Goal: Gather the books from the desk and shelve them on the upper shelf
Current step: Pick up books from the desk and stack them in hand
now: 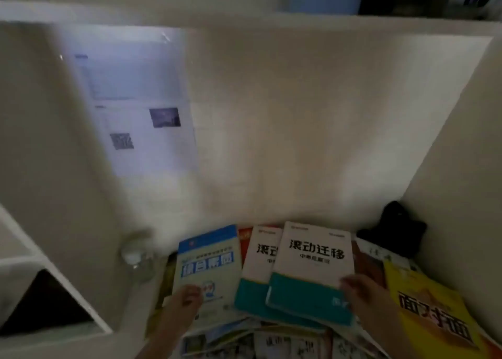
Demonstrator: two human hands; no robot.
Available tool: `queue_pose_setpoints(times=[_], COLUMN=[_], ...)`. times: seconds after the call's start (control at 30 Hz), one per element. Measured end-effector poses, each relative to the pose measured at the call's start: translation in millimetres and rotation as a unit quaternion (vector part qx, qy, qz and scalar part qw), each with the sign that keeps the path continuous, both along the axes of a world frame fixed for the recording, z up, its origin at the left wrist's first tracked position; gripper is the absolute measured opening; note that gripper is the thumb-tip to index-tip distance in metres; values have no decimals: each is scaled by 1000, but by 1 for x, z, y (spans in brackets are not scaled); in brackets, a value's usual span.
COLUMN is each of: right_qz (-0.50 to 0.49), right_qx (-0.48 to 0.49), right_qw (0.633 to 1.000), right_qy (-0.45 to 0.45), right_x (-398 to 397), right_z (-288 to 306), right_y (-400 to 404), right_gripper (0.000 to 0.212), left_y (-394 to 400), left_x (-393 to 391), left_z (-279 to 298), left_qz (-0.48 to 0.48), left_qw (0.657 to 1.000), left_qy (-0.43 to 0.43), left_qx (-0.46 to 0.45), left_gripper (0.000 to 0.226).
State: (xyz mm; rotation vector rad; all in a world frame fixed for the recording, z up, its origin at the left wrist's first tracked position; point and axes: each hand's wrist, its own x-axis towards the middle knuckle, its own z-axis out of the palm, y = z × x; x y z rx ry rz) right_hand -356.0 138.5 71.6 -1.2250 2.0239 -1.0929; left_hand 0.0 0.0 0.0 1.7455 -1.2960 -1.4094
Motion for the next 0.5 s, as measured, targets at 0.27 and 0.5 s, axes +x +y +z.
queue_pose_setpoints(times=[0.27, 0.5], right_qz=[222, 263], right_qx=[86, 148], right_qw=[958, 905], right_qy=[160, 300], right_x=[149, 169], right_z=[-53, -87], right_y=[-119, -152], right_gripper=[35, 73], left_y=[-58, -83], left_x=[25, 51], left_z=[-65, -68], left_qz=[-18, 0], left_qw=[975, 985], left_qy=[-215, -51], left_qx=[58, 165], left_gripper=[65, 66])
